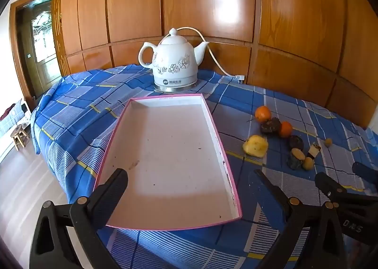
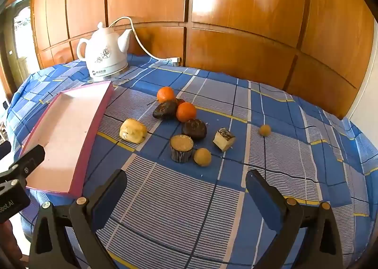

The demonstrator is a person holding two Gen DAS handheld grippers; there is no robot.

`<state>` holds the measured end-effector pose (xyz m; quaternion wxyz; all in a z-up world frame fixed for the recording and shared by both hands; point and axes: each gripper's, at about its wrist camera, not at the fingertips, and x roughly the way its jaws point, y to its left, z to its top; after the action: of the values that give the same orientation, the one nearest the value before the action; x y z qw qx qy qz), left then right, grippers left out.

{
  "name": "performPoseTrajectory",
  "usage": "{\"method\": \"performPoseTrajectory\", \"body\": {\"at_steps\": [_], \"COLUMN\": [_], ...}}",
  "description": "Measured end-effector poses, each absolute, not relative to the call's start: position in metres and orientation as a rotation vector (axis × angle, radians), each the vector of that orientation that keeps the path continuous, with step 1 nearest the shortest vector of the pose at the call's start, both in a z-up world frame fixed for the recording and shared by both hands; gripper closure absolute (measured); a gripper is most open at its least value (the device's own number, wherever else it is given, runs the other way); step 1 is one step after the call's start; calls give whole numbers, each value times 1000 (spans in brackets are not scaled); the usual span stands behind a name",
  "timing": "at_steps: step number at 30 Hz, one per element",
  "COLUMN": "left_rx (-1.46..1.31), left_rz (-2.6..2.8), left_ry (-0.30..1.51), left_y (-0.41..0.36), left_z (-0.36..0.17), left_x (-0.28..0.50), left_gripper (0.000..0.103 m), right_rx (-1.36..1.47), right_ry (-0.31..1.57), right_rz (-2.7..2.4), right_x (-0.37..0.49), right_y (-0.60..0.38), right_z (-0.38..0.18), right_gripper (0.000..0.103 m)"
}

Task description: Organize fruits

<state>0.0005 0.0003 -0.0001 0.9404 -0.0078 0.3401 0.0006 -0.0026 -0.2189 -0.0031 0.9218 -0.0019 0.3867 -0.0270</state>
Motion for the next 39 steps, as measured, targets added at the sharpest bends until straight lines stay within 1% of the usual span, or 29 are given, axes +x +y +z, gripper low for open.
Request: {"method": "performPoseTrajectory", "body": {"at_steps": [11, 28, 39], "left_rx": [9, -15, -18], "left_rz": [-8, 0, 5], "left_ry": [688, 701, 708], "left_y": [-9, 0, 0], "left_z": [-14, -8, -7], "left_x": [-3, -3, -3], "left_gripper": [0, 0, 0], "right_rx": [-2, -21, -71], "right_ry": [776, 772, 695], "right_rz": [-59, -82, -164], "right_x": [-5, -2, -9], "right_y": [-220, -212, -213], "right_z": [-4, 2, 16], "right_gripper": [1, 1, 1]}}
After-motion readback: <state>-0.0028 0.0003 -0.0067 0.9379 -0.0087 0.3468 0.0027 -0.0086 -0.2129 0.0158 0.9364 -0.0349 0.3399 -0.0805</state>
